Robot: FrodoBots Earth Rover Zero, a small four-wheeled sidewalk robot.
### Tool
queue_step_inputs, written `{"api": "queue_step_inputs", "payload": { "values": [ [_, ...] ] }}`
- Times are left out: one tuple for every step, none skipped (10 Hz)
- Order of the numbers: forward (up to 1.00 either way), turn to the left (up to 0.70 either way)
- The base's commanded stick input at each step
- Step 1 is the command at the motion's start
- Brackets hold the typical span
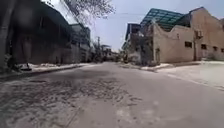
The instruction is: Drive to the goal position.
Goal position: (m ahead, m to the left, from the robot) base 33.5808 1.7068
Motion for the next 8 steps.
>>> {"api": "queue_step_inputs", "payload": {
  "values": [
    [1.0,0.0],
    [1.0,0.0],
    [1.0,0.0],
    [1.0,0.0],
    [1.0,0.0],
    [1.0,0.0],
    [1.0,0.0],
    [1.0,0.0]
  ]
}}
